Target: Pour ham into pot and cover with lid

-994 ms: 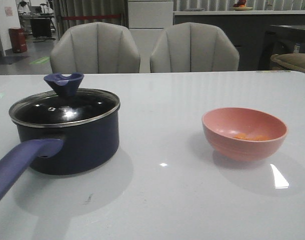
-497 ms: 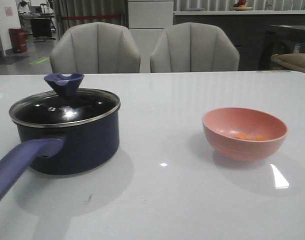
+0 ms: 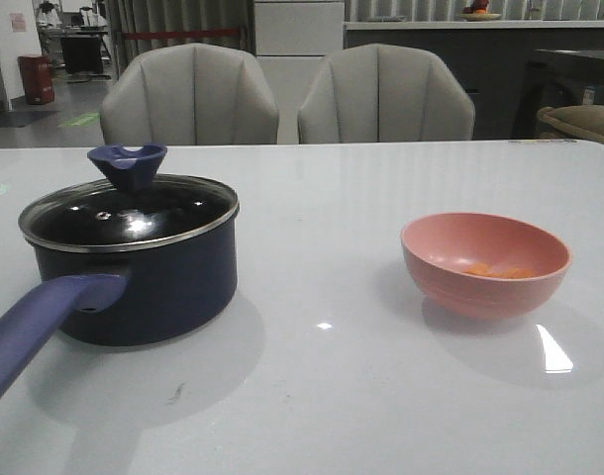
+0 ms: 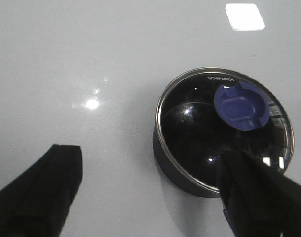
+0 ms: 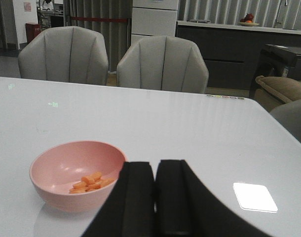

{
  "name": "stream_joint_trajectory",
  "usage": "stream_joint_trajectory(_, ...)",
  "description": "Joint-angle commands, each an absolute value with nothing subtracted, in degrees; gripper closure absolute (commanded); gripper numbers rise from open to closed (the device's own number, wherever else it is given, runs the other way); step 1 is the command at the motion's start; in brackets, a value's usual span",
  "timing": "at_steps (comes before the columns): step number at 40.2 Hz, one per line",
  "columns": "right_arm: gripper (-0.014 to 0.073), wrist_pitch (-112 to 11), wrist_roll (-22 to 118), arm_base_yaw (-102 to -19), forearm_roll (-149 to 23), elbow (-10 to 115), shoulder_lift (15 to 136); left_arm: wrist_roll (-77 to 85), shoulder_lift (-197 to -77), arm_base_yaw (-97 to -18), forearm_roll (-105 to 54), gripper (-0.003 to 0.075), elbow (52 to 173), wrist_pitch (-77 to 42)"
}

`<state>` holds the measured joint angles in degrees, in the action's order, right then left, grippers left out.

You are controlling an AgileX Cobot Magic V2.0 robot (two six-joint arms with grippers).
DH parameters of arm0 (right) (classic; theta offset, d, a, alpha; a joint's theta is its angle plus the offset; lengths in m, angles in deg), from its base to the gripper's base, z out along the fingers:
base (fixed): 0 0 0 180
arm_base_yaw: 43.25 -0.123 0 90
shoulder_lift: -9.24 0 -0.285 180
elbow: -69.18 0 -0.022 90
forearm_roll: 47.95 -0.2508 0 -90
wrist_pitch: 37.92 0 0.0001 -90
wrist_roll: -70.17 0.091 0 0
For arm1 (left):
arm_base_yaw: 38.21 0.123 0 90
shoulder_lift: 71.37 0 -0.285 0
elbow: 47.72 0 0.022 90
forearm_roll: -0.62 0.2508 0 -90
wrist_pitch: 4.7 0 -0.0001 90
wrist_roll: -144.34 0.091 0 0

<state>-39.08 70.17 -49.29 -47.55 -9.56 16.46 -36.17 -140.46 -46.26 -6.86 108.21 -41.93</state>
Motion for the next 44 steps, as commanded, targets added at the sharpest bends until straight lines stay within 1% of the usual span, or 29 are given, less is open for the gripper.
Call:
stream_joint_trajectory(1,0.0447,-34.5,70.2,-48.9,-47.5,-9.3,15.3,-36.7,-144.5,-48.5,-7.5,0.0155,113.3,-41.0)
stream_joint_trajectory(11,0.0447,-34.5,70.2,-48.9,-47.5,-9.3,15.3,-37.4,-157.1,-56.3,-7.2,0.0155,122.8,-44.2)
stream_joint_trajectory(19,0.0447,-34.5,70.2,-48.9,-47.5,-9.3,15.3,-44.2,-166.5,-59.7,-2.7,0.0155,131.5,-49.6)
stream_joint_trajectory(25,0.0447,-34.5,70.2,-48.9,-47.5,-9.3,15.3,-49.1,-171.0,-62.2,2.0,0.0155,136.4,-52.3)
stream_joint_trajectory(32,0.0447,-34.5,70.2,-48.9,-47.5,-9.3,15.3,-56.5,-175.3,-63.1,6.9,0.0155,140.0,-55.4)
stream_joint_trajectory(44,0.0447,-34.5,70.2,-48.9,-47.5,-9.3,15.3,-57.5,-178.7,-63.6,5.5,0.0155,143.9,-56.6)
